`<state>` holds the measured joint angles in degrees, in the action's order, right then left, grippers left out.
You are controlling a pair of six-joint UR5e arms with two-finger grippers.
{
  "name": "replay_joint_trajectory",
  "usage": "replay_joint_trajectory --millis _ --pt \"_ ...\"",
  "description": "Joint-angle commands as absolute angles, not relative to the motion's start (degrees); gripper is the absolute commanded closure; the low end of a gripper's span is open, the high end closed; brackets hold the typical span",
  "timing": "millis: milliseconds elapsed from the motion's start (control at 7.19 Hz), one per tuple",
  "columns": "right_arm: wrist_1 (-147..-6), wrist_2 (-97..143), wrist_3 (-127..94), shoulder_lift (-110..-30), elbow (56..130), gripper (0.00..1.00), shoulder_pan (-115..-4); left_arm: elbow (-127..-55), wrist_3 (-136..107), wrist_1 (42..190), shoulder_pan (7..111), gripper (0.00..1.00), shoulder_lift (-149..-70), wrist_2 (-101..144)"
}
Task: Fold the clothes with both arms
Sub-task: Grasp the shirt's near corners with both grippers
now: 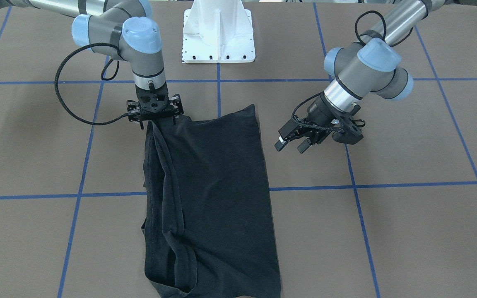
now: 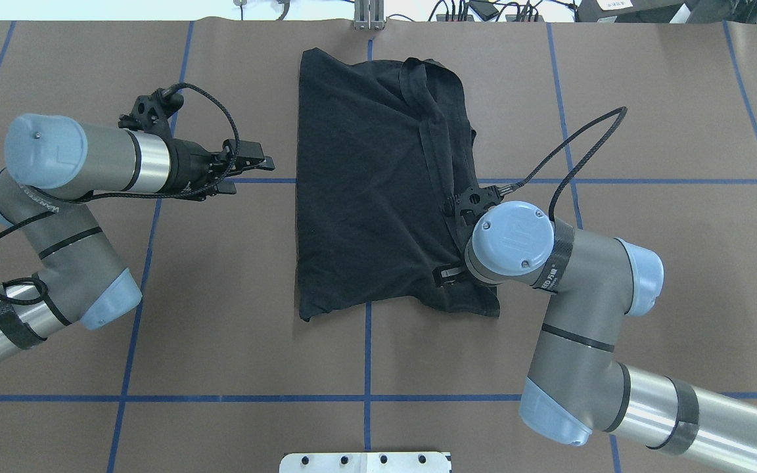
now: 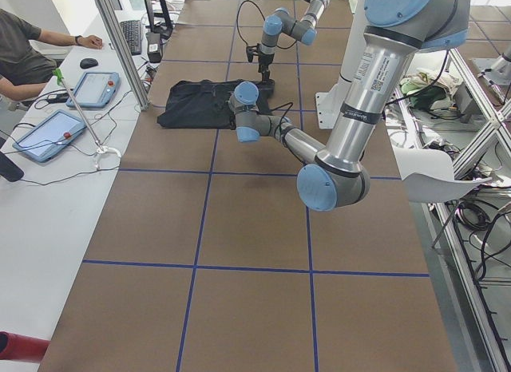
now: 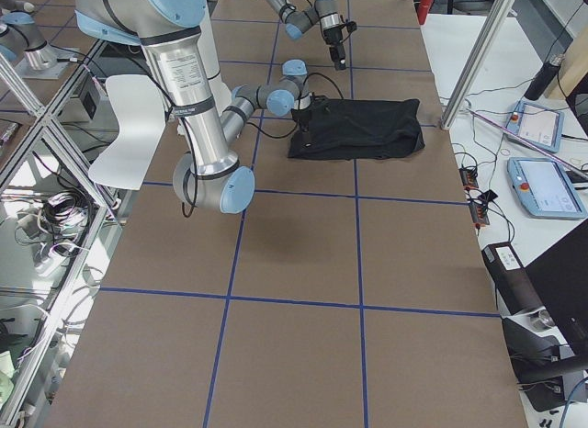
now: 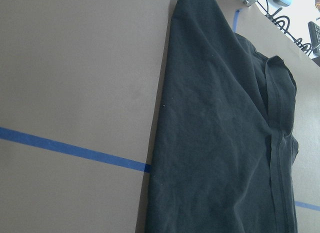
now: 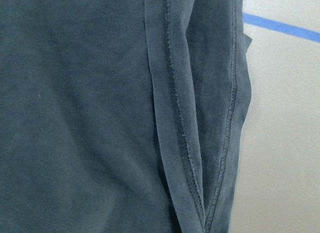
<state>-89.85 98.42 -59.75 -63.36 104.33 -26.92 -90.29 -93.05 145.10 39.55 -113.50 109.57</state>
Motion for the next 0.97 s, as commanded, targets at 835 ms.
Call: replay_joint_trajectory --millis 835 --pt "-82.7 112.1 -68.7 -62.9 104.7 0.01 -33.8 -91.7 -101.5 139.6 24.3 0.25 -113.8 103.9"
